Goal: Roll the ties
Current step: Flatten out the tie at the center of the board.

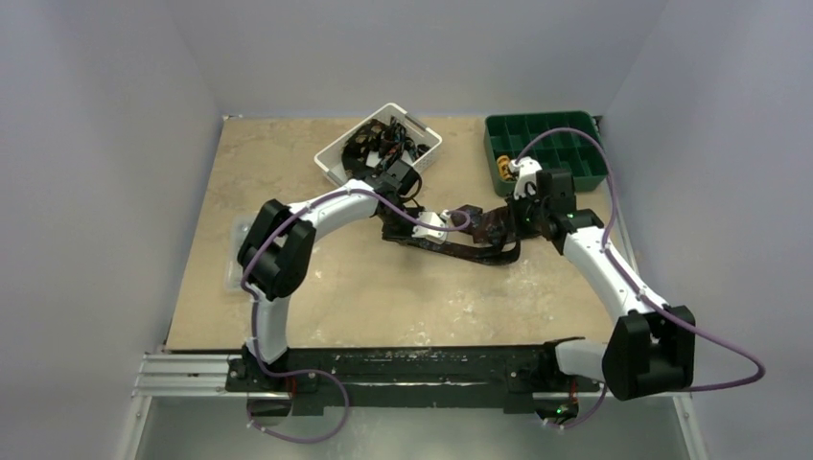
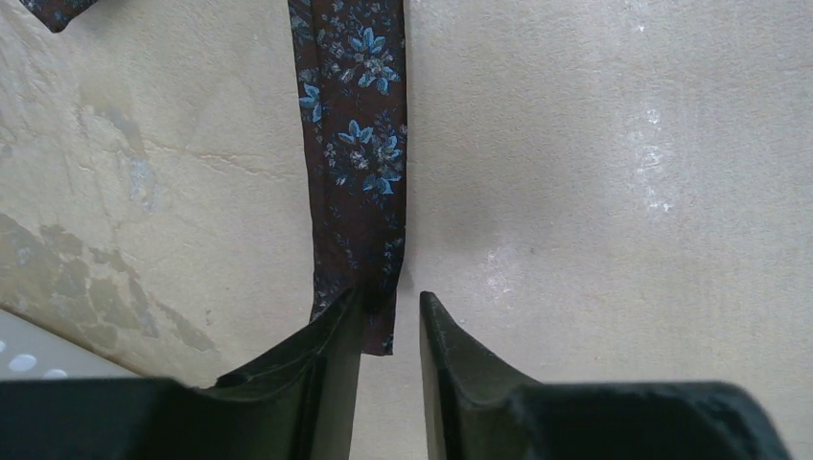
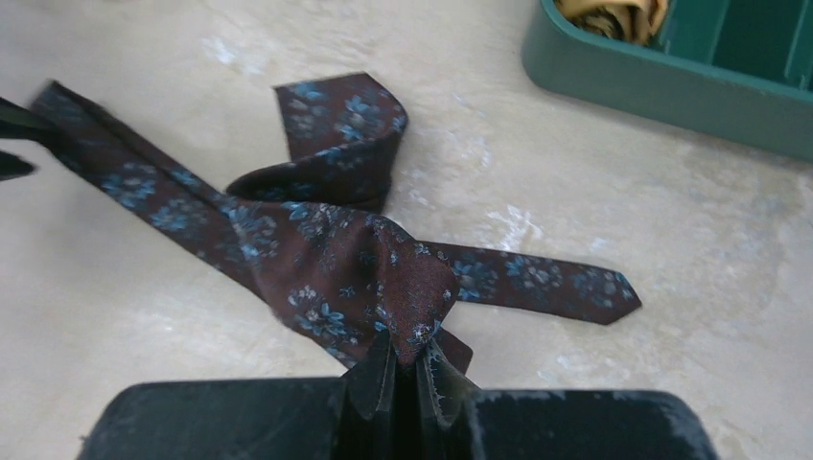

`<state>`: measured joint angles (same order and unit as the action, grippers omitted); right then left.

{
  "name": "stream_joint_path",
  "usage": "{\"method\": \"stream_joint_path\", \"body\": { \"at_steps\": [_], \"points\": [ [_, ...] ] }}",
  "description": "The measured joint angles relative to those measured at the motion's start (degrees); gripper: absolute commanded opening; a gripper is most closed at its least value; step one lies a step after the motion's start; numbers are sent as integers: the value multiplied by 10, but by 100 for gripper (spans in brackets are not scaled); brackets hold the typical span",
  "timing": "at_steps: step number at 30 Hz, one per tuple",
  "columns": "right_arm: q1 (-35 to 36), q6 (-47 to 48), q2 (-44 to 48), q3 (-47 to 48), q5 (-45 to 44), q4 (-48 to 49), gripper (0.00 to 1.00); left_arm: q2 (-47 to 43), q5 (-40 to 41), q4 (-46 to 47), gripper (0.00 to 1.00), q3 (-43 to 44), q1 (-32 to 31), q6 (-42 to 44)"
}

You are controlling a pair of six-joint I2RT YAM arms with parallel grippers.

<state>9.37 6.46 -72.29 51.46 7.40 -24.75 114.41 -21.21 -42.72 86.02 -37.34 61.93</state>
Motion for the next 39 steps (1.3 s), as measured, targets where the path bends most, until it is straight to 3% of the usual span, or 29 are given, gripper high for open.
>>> {"method": "stream_joint_path", "body": {
  "at_steps": [6,13,17,19,30,34,39],
  "points": [
    [0,-15,32,11,82,11,0,-2,4,-10,0,-4,-2,-1],
    [3,-92,28,15,166,57,0,-106,-11,-3,0,-145,27,-20],
    [9,-142,8,39,208,73,0,-192,-27,0,36,-206,76,-61],
    [12,-158,2,47,218,76,0,-219,-31,14,49,-213,93,-119],
    [12,-154,-30,33,185,49,0,-294,-72,176,50,-309,183,-651],
    [12,-154,-46,31,176,47,0,-292,-94,217,46,-369,180,-758],
    [12,-153,-47,25,168,42,0,-257,-95,251,44,-390,181,-822]
  ]
}}
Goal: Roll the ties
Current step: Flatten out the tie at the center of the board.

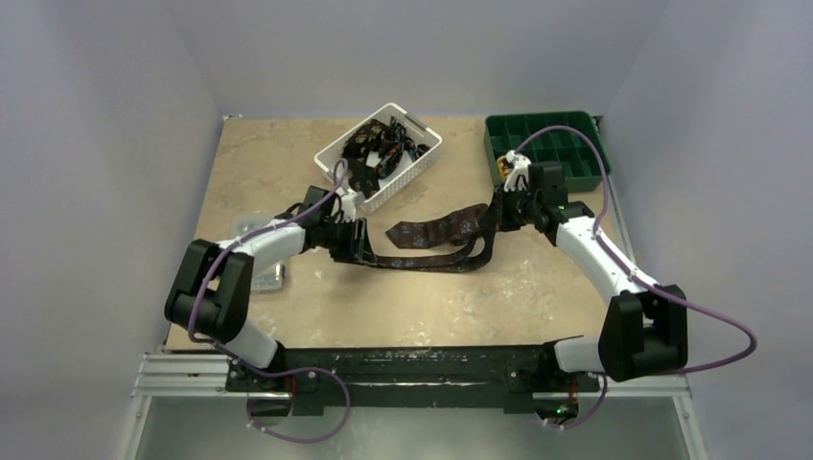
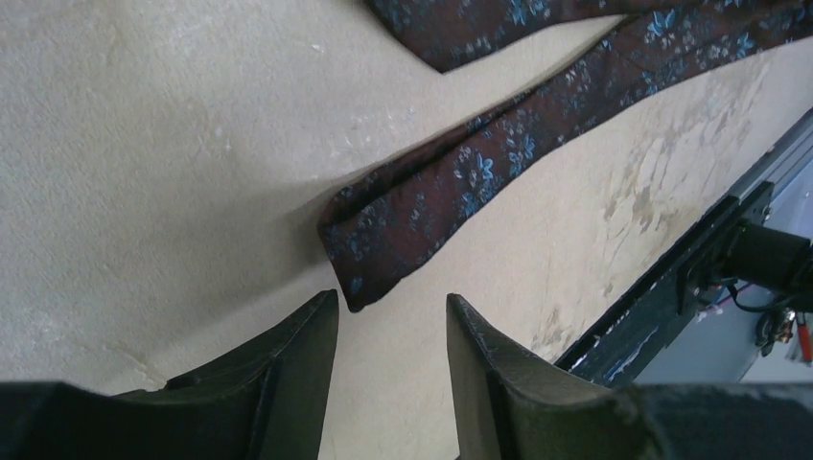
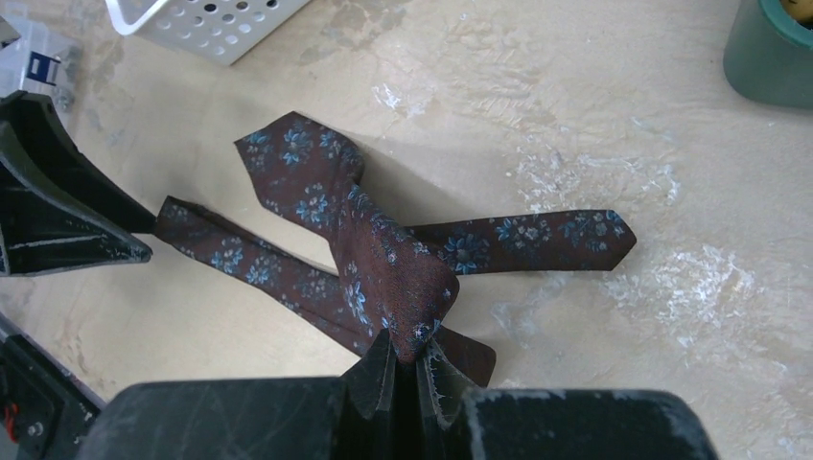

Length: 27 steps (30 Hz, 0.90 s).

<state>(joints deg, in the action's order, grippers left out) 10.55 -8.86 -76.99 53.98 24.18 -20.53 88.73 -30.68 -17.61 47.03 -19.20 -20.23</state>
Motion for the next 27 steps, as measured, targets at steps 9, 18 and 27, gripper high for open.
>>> {"method": "stream_joint_path", "body": {
  "at_steps": [9,18,27],
  "points": [
    [0,8,0,-1,-10,-13,0,45,-6,54,38,0,8,-34],
    [0,3,0,-8,-10,-10,30,57,-54,40,0,32,8,-40],
    [-3,-21,9,35,-4,0,85,-61,-89,-132,0,446,-38,12]
  ]
}}
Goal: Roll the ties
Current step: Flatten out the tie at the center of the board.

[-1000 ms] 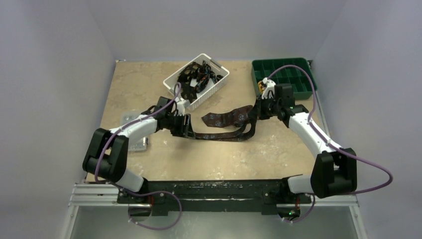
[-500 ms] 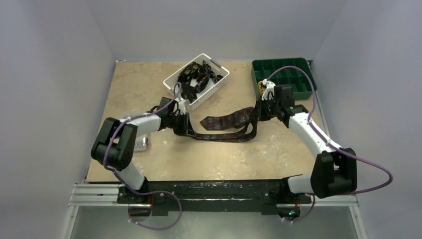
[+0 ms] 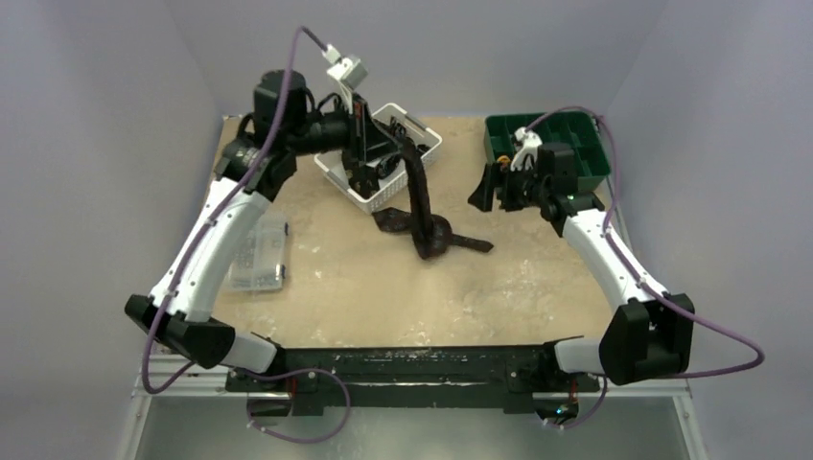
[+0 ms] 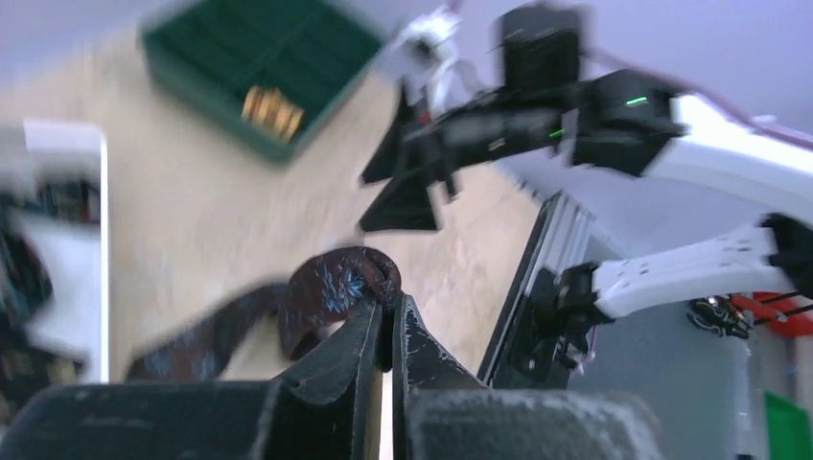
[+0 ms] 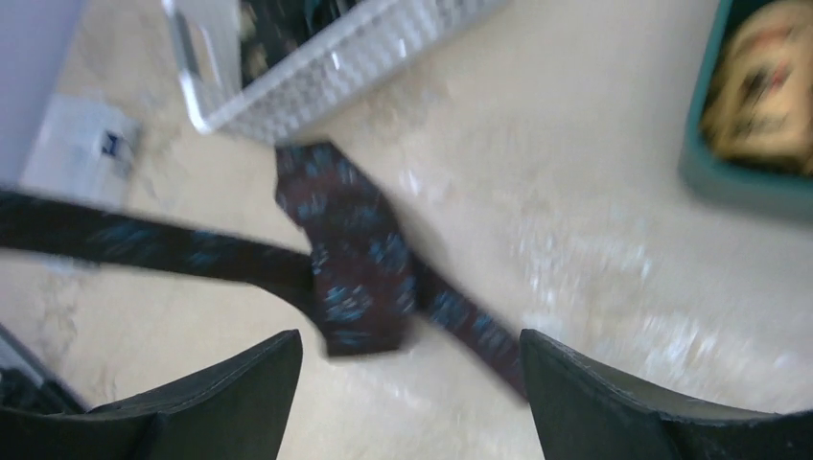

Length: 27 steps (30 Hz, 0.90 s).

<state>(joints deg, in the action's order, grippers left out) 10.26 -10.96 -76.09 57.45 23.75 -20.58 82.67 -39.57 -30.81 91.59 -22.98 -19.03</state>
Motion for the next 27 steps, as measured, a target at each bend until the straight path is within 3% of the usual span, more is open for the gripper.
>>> {"method": "stream_joint_path", "body": {
  "at_steps": [3,7,14,20,25,27],
  "points": [
    [-10,9,6,81,0,5,86,-2,-14,-39,0,177,-39,33],
    [-21,31,18,182,16,25,88,16,-25,-82,0,350,-48,47],
    [-22,46,66,224,104,63,88,59,-17,-135,0,526,-69,98],
    [-4,43,41,223,197,99,83,45,-9,-206,0,510,-83,168],
    [30,57,-21,194,242,78,84,60,125,-334,0,468,-96,351],
    [32,85,-46,188,253,43,84,59,172,-376,0,405,-92,415]
  ]
}}
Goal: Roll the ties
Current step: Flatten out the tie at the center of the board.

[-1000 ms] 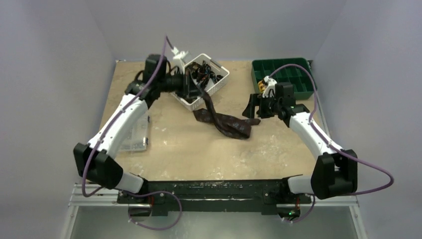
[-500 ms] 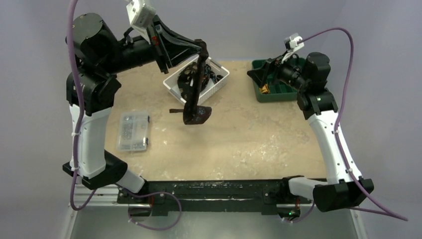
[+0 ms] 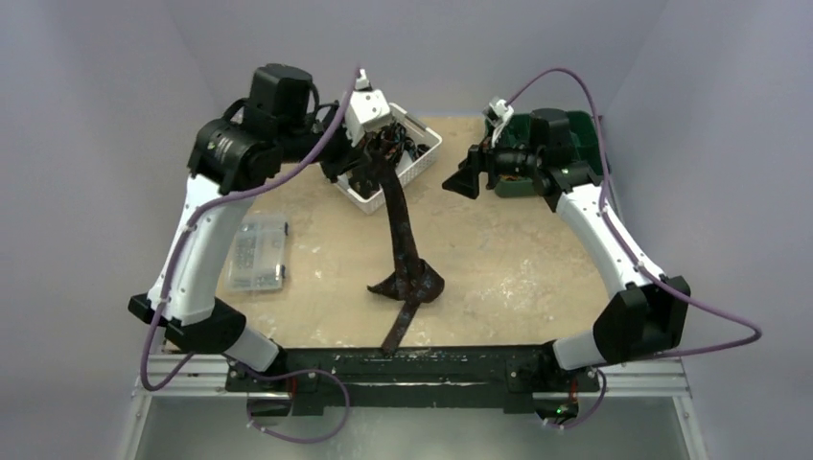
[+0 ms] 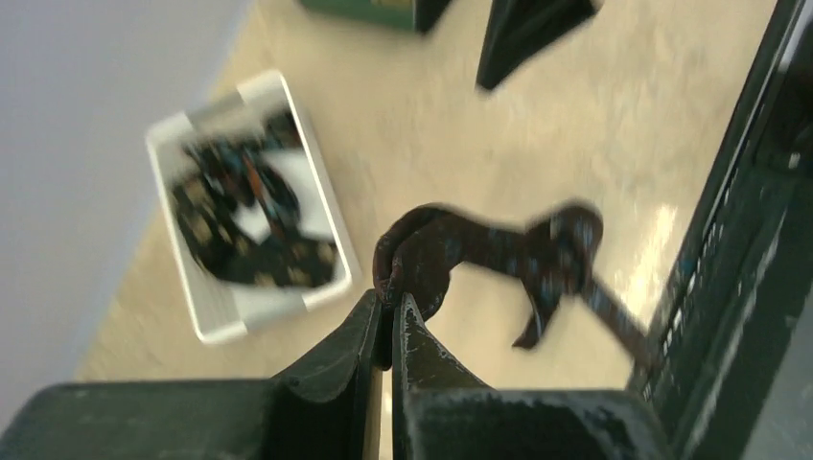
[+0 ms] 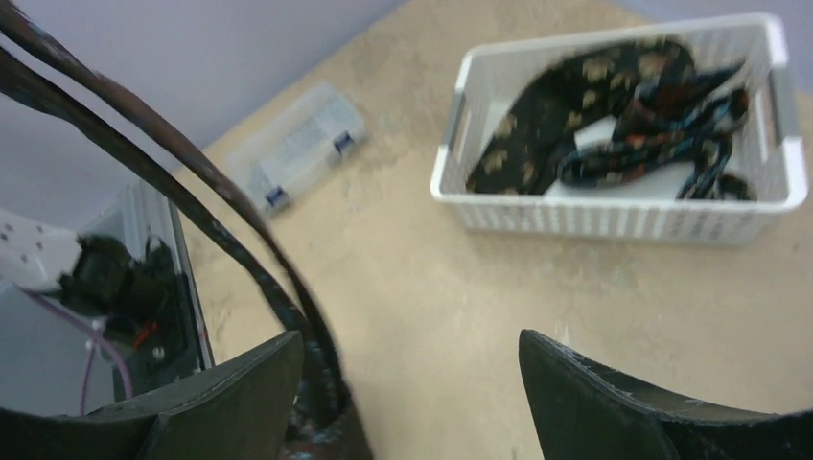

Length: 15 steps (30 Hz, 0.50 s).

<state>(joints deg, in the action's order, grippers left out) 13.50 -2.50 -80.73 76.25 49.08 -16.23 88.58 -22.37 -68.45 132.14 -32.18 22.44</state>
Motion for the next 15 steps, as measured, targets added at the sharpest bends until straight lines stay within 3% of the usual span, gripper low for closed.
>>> {"method": "stream_joint_path", "body": {
  "at_steps": [3,6,8,12,15],
  "points": [
    [9,79,-25,-7,-9,-61,80,-12,-11,-53,0,-125,69,28],
    [32,147,-42,-20,-23,-101,76,-20,-35,-95,0,-194,176,47],
    [54,180,-64,-27,-34,-115,72,-52,-47,-105,0,-249,211,73],
    [92,199,-134,-23,-51,-121,68,-199,-103,-122,0,-384,196,143],
    [116,198,-192,2,-72,-122,65,-288,-128,-139,0,-413,150,182]
  ]
}}
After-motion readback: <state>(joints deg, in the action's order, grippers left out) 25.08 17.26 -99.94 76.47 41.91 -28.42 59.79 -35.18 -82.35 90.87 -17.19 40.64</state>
